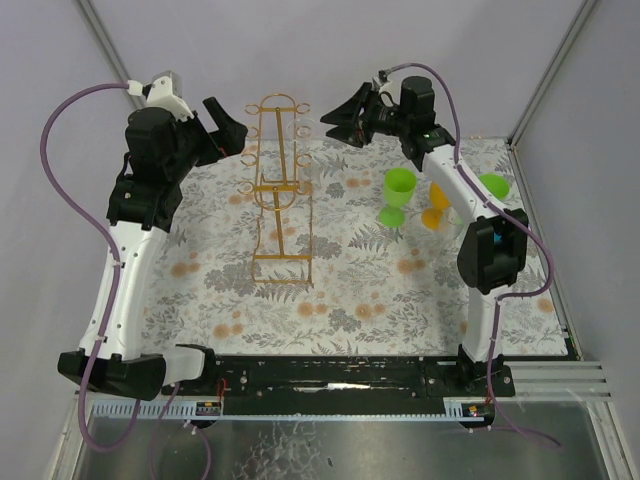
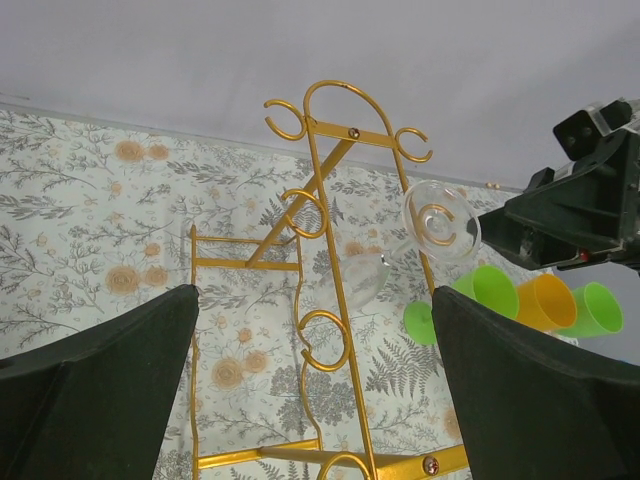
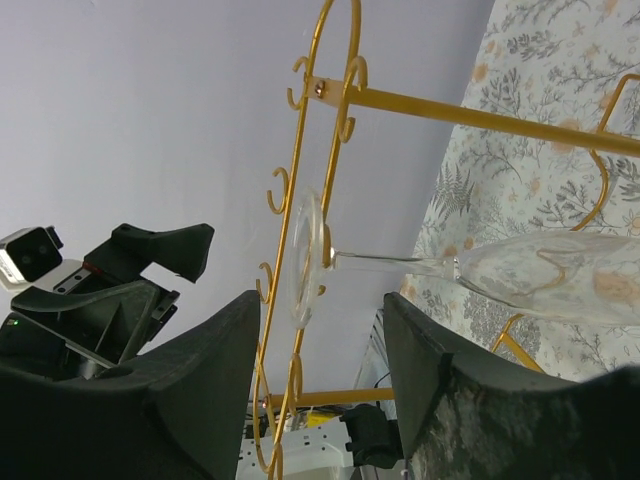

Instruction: Take the wine glass off the wine glass rack

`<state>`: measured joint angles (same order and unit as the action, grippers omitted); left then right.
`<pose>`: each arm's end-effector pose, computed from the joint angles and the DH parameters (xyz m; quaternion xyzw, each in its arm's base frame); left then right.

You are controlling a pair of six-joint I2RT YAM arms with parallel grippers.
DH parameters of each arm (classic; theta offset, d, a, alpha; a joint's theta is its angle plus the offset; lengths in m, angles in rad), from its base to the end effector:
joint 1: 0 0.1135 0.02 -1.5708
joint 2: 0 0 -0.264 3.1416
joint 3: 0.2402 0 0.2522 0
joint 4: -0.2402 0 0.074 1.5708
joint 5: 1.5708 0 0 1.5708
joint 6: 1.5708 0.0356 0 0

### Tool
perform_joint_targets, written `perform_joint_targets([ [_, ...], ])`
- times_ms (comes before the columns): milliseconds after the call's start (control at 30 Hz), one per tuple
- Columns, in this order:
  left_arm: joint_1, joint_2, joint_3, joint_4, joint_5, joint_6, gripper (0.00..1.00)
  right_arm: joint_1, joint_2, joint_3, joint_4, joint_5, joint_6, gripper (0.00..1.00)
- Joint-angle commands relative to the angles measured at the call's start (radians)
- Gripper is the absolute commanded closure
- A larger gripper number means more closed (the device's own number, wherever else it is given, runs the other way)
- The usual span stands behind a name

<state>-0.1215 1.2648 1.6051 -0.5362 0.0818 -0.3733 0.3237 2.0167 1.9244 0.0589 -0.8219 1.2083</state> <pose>0.2565 -0.0342 0.4822 -0.0712 0.7694 -0.1859 0.6070 0.4482 0.1779 0.3856 0.0311 0.7144 0.6488 0.2602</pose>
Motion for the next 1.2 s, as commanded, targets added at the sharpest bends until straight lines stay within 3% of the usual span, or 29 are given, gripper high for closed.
perform_joint_targets([
  [0, 0.009, -0.021, -0.012, 0.031, 0.004, -0.009, 0.00, 0.026, -0.002, 0.064, 0.013, -0.043, 0.007, 0.41],
  [867, 0.010, -0.018, -0.023, 0.038, 0.039, -0.007, 0.00, 0.073, 0.066, 0.162, -0.051, -0.058, -0.005, 0.56],
  [967, 0.011, -0.020, -0.028, 0.038, 0.041, -0.007, 0.00, 0.075, 0.069, 0.162, -0.053, -0.057, -0.009, 0.61],
  [1167, 0.011, -0.021, -0.036, 0.039, 0.046, -0.008, 0.00, 0.075, 0.056, 0.141, -0.051, -0.054, -0.011, 0.80],
])
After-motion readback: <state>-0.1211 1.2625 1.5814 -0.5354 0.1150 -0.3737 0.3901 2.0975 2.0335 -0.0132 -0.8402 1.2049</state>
